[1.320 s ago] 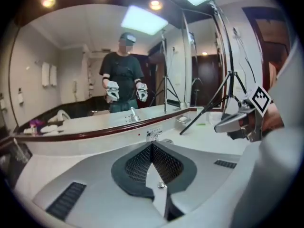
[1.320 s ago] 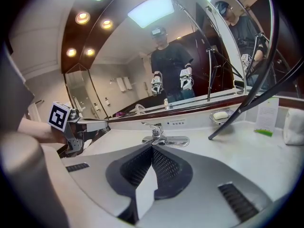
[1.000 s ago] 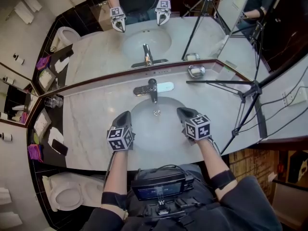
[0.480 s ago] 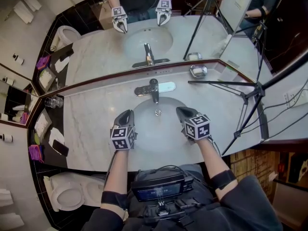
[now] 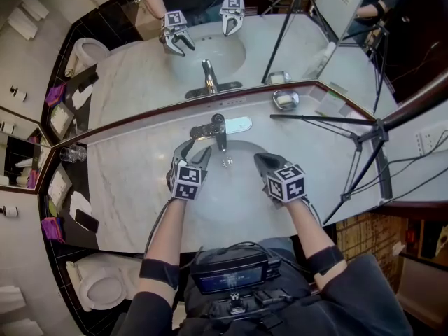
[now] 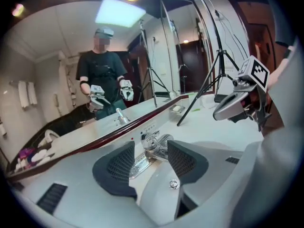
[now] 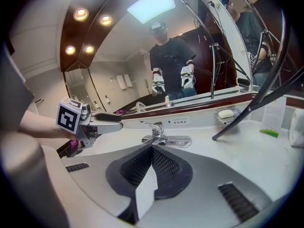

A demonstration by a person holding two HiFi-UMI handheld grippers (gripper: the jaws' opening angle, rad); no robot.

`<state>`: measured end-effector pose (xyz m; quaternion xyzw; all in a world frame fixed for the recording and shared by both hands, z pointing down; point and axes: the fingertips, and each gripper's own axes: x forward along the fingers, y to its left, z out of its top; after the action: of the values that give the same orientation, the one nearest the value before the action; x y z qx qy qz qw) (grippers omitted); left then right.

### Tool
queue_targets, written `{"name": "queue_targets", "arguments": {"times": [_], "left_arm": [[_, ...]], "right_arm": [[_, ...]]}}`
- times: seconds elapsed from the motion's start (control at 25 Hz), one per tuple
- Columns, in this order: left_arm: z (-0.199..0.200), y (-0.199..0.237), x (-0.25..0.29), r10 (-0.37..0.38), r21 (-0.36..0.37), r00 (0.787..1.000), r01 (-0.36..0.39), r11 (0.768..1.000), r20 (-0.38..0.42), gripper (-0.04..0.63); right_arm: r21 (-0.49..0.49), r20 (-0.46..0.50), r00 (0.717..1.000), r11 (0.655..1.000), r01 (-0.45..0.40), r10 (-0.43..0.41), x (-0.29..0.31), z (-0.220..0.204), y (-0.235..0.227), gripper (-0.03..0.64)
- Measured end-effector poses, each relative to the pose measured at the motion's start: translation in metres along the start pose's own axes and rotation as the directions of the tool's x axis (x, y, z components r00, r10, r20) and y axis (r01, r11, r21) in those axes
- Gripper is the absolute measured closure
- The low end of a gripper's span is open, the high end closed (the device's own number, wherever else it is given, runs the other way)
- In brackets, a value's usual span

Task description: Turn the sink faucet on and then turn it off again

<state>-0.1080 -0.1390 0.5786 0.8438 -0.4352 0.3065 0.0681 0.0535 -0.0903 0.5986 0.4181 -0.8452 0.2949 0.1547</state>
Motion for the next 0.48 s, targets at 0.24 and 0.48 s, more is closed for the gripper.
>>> {"name": "queue_targets", "arguments": {"times": [0.24,0.48], "left_arm": [[0.002,-0.009,0.045,-0.038,0.294,0.993,0.070,0.953,-0.113,0.325],[0.007,-0.018,0.071,-0.070,0.445,0.987,0.128,0.886,-0.145,0.367]], "right_arm": [[0.009,-0.006,1.000,1.000,0.017,-0.017,-0.003,-0.001,-0.014,0.600],[0.016,-0.004,1.000,1.000,0.026,-0.026,-0.003,0.001,-0.022,0.600]]}}
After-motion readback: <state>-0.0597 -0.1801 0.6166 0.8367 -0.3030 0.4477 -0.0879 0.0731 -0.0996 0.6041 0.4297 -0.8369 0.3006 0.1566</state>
